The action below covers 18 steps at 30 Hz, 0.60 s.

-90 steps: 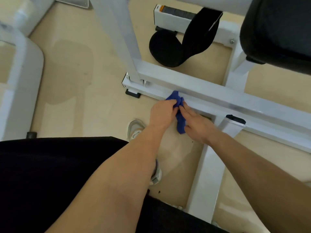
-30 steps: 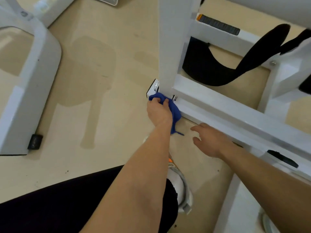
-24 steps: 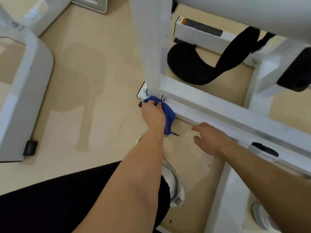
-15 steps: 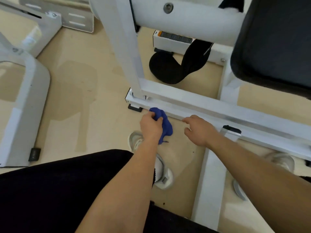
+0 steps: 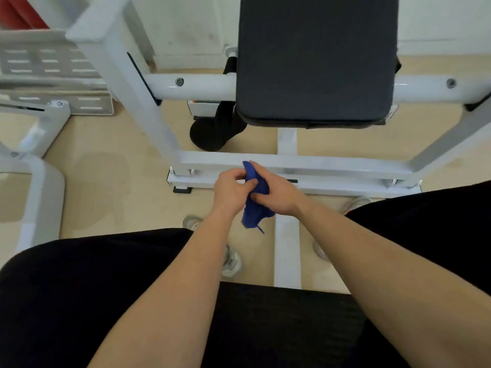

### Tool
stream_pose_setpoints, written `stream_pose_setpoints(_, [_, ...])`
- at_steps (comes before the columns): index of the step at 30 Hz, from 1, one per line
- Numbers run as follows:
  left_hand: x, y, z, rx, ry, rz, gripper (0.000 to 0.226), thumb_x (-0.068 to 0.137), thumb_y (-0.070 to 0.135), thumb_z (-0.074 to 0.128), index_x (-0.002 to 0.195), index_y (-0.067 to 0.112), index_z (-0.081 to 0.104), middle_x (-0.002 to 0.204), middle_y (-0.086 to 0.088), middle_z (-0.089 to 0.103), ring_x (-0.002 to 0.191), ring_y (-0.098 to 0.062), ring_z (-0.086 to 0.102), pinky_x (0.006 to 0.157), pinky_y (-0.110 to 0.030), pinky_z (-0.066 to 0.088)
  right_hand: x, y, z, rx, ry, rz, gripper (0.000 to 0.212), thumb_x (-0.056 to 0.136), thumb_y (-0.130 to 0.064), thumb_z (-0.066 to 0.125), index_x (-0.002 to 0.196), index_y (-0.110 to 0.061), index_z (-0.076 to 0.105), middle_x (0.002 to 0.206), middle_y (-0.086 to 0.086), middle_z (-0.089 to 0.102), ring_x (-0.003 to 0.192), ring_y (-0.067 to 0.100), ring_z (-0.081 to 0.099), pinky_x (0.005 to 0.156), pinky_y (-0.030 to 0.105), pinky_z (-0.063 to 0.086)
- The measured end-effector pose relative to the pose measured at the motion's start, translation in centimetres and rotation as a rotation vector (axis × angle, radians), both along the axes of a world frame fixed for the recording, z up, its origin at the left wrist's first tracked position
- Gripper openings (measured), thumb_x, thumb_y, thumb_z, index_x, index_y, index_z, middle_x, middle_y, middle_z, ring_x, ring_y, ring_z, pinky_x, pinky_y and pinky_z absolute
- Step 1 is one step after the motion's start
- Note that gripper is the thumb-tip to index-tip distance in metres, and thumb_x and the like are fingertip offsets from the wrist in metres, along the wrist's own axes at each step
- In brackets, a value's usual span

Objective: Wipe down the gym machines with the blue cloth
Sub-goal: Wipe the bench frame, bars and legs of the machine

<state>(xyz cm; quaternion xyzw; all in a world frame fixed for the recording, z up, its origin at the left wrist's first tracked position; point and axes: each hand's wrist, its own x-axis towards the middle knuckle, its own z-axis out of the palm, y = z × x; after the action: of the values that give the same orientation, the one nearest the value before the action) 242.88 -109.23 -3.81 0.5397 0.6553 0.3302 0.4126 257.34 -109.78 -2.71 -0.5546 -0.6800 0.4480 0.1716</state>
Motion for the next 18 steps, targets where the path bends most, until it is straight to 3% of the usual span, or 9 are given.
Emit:
stream_pose_setpoints(4, [3.6,-1.2,3.9,0.029,0.06,-0.128,0.011,0.087,0.017,0.07,0.093,0.008,0.071,0.089,-0.006,0.072,0.079,-0.02,0.065,0.066,-0.029,0.055,2.8,-2.0,2.9,0.073,-0.006,-0.095,0.064,0.081,-0.021,0.073,0.137,-0.03,0.043,0.118,-0.004,0.064,0.101,0.02,0.063,0.08,0.031,0.052])
stream_pose_setpoints(6, [4.6,-1.8,5.5,0.022,0.1,-0.221,0.013,0.087,0.022,0.07,0.09,0.01,0.071,0.088,-0.007,0.071,0.08,-0.024,0.065,0.07,-0.035,0.057,4.6,-2.7,4.0,0.088,-0.088,-0.121,0.054,0.081,-0.022,0.072,0.129,-0.027,0.049,0.114,0.0,0.064,0.099,0.022,0.062,0.078,0.033,0.051])
stream_pose_setpoints(14, [6.5,-3.4,10.1,-0.028,0.366,-0.471,0.028,0.094,0.04,0.063,0.112,0.02,0.069,0.108,0.005,0.067,0.099,-0.016,0.062,0.089,-0.035,0.051,11.7,-5.7,9.2,0.128,-0.326,-0.222,0.053,0.083,-0.021,0.071,0.131,-0.024,0.048,0.115,0.008,0.062,0.096,0.028,0.057,0.079,0.034,0.047])
stream_pose_setpoints(18, [8.8,-3.2,13.4,-0.019,0.45,-0.565,0.025,0.095,0.039,0.06,0.11,0.021,0.068,0.1,0.006,0.065,0.094,-0.015,0.061,0.076,-0.029,0.045,14.8,-6.8,13.0,0.183,-0.396,-0.29,0.056,0.084,-0.021,0.071,0.135,-0.023,0.047,0.12,0.008,0.061,0.104,0.031,0.058,0.085,0.035,0.047])
